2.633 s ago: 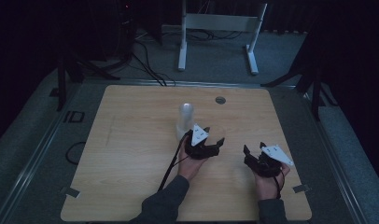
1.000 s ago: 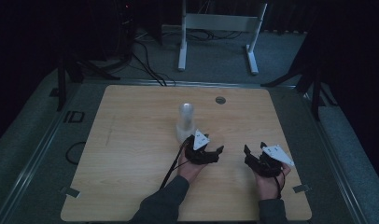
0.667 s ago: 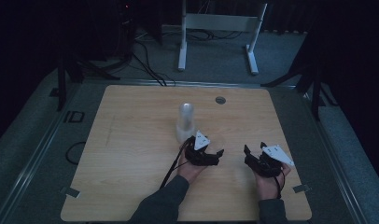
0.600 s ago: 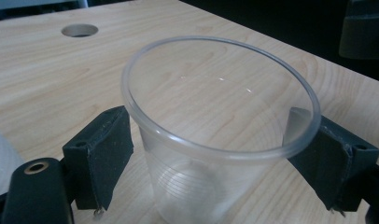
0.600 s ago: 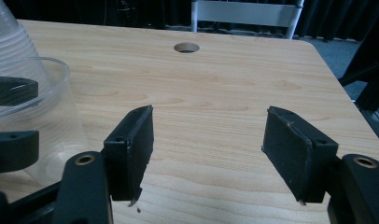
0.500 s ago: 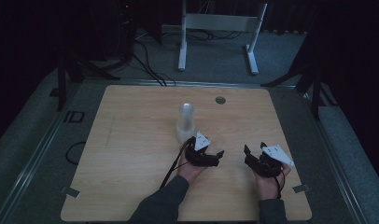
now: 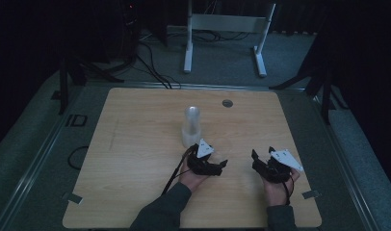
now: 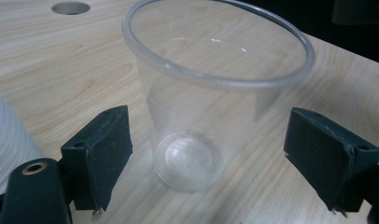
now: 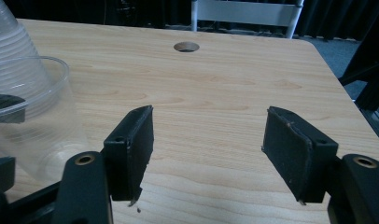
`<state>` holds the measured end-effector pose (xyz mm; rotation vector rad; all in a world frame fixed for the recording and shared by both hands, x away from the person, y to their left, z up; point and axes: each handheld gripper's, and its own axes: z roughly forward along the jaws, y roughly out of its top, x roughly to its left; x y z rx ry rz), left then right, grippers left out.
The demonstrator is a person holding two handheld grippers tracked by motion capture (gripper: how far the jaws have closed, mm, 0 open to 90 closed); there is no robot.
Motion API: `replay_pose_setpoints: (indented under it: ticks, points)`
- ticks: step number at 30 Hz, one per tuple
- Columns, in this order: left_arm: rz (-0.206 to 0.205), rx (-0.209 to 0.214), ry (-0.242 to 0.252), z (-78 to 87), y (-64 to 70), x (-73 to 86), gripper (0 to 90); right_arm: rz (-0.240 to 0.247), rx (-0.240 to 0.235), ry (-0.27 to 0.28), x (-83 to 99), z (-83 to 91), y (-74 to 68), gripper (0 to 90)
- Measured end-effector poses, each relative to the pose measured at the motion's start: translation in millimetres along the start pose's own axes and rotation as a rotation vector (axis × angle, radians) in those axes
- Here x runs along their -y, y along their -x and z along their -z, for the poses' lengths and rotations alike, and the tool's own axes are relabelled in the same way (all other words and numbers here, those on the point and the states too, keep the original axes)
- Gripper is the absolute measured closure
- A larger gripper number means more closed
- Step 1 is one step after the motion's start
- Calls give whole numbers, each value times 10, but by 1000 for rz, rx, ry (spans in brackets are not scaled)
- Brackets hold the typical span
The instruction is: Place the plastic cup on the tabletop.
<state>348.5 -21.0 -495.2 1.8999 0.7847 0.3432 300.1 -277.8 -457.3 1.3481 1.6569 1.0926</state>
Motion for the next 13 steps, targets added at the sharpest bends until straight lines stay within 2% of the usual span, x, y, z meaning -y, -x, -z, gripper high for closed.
replay_pose_setpoints:
  ticks: [13]
  points:
    - [14,11,8,43,-12,45,152,-2,-1,-1,-1,-8,10,331]
